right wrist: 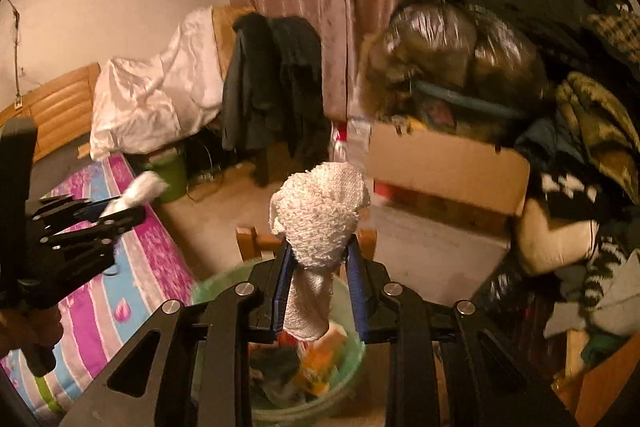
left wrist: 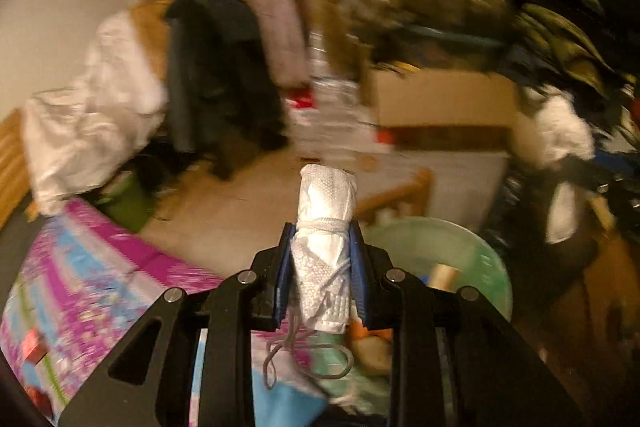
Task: Collect trash
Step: 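Open both tools to drop the cloth and knit ball into the bin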
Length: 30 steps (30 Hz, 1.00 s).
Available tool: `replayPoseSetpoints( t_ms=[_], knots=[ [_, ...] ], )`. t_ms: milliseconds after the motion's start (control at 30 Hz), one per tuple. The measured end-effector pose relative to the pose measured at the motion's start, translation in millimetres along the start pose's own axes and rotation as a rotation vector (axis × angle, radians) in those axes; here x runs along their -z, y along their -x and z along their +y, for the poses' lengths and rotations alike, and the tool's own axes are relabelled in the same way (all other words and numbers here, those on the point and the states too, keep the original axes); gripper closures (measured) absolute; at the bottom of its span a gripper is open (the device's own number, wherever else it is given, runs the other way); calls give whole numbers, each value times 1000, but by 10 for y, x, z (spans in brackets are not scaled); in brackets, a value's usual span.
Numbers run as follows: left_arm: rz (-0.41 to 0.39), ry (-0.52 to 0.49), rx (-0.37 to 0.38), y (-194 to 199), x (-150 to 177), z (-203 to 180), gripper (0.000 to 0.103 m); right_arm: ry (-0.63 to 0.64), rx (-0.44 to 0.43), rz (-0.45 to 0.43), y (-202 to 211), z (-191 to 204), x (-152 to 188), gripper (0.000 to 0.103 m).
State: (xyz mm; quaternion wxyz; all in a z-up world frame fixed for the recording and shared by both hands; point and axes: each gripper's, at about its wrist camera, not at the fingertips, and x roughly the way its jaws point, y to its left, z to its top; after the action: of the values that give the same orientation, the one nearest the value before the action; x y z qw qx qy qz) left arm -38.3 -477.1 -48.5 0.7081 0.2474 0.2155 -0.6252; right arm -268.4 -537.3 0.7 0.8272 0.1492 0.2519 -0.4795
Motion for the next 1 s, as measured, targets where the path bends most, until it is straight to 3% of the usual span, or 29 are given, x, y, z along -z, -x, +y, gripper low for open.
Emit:
replayPoseSetpoints(
  t_ms=[100, 267, 333, 367, 400, 500, 667, 700, 767, 867, 1000],
  knots=[
    [65, -46, 81, -213, 137, -190, 78, -3, -22, 70, -183, -9, 132, 76],
    [133, -89, 128, -513, 338, -374, 76, -25, -76, 129, -402, 93, 339, 73],
    [153, -92, 143, -564, 368, -395, 60, -49, -91, 134, -509, 84, 410, 60],
    [159, -92, 112, -577, 380, -375, 35, -53, -93, 130, -522, 86, 421, 58],
    [151, -89, 96, -580, 392, -365, 30, -59, -94, 128, -549, 87, 447, 58],
    [136, -91, 82, -519, 387, -323, 30, -53, -68, 121, -560, 114, 492, 58],
    [72, -77, 91, -297, 333, -320, 30, -41, 3, 11, -346, 182, 564, 54],
    [60, -77, 100, -251, 338, -332, 29, -31, 24, -17, -285, 197, 576, 50],
    [33, -84, 110, -141, 356, -354, 25, -10, 105, -100, -114, 232, 606, 29],
    [-7, -87, 115, 27, 411, -361, 23, -25, 197, -234, 141, 247, 700, 21],
    [-30, -35, 154, 218, 512, -275, 23, -81, 256, -288, 322, 211, 847, 10]
  ],
)
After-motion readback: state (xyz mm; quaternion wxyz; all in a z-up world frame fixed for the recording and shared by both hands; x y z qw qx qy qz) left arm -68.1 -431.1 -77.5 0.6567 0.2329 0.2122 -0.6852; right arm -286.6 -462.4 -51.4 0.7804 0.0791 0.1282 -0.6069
